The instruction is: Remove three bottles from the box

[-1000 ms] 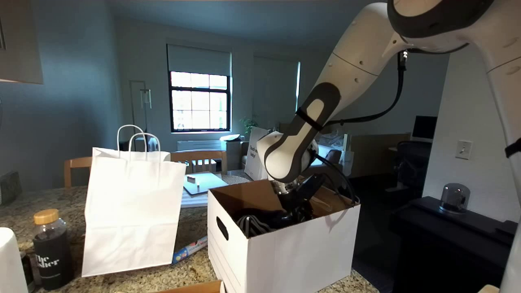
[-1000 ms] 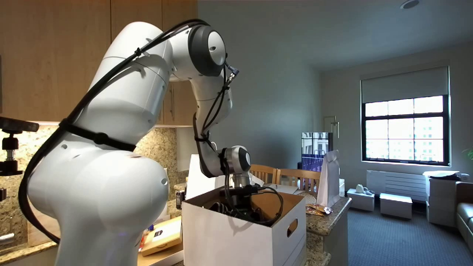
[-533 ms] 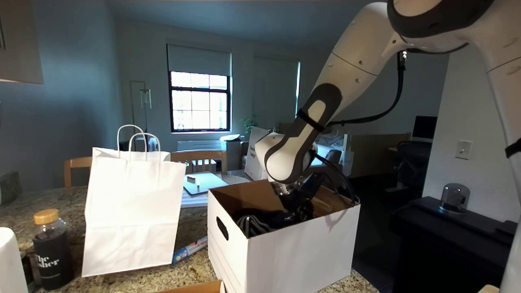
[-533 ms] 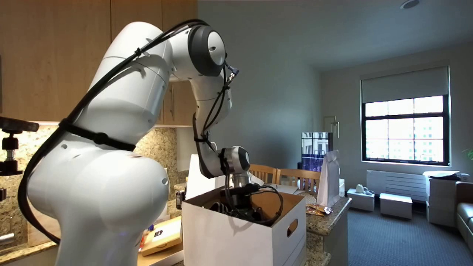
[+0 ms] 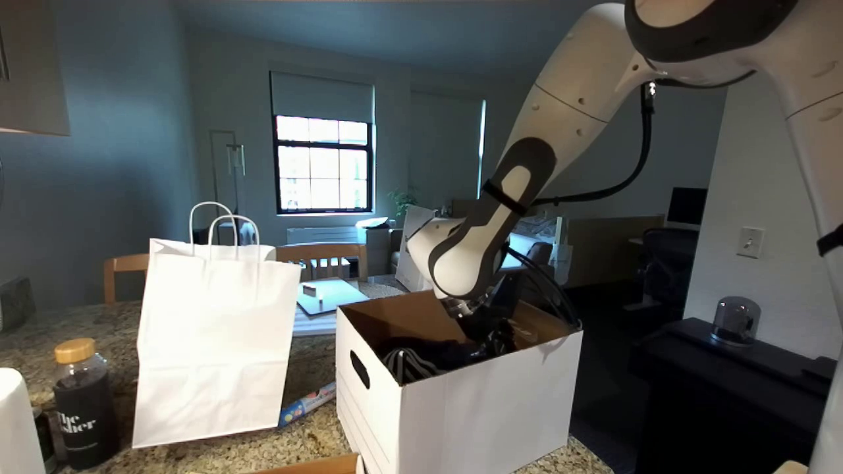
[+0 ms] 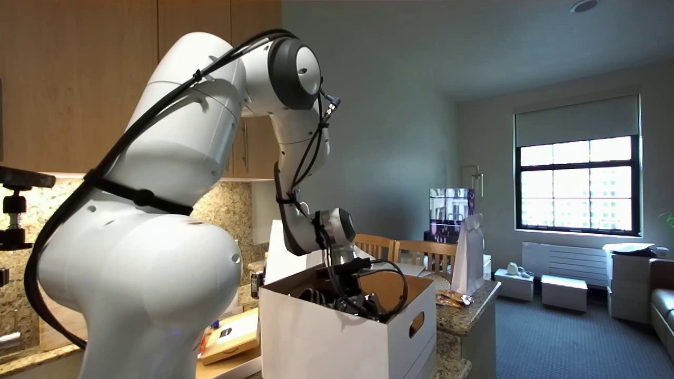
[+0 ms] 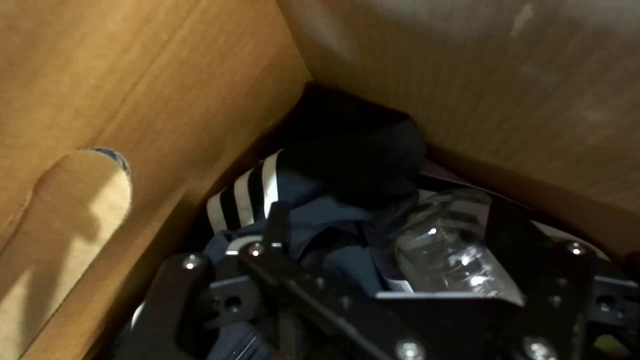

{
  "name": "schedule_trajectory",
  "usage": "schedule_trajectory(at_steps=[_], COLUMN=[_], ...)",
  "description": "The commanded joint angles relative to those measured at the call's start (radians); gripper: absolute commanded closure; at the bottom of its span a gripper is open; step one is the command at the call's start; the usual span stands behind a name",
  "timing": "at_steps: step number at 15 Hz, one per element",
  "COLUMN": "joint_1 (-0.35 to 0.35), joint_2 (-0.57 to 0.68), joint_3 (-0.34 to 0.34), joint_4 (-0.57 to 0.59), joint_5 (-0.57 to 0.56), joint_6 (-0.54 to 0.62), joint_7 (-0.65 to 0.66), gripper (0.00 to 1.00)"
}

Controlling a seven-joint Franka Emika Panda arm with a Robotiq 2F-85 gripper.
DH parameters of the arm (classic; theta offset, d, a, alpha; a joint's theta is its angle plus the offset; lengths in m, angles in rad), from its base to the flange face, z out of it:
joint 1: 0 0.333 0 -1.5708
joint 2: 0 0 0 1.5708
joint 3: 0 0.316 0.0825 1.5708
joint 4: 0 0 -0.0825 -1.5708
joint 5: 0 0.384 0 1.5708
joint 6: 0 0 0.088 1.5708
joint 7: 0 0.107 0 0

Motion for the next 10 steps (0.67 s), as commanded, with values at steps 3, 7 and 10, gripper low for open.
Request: schedule_trajectory(at_steps=[3,7,10], joint_1=[0.008,0.035,0.039], joint_2=[0.009,0.020,0.033], joint_3=[-0.007,-0.021,-0.011], joint_4=[0.013,0.025,0.046], joint_5=[-0.035,-0.126,-0.201], joint_6=[-0.050,-0.165,-0.265], joint_7=[0.028,0.063,0.076], gripper=[0.00,0.00,0.00])
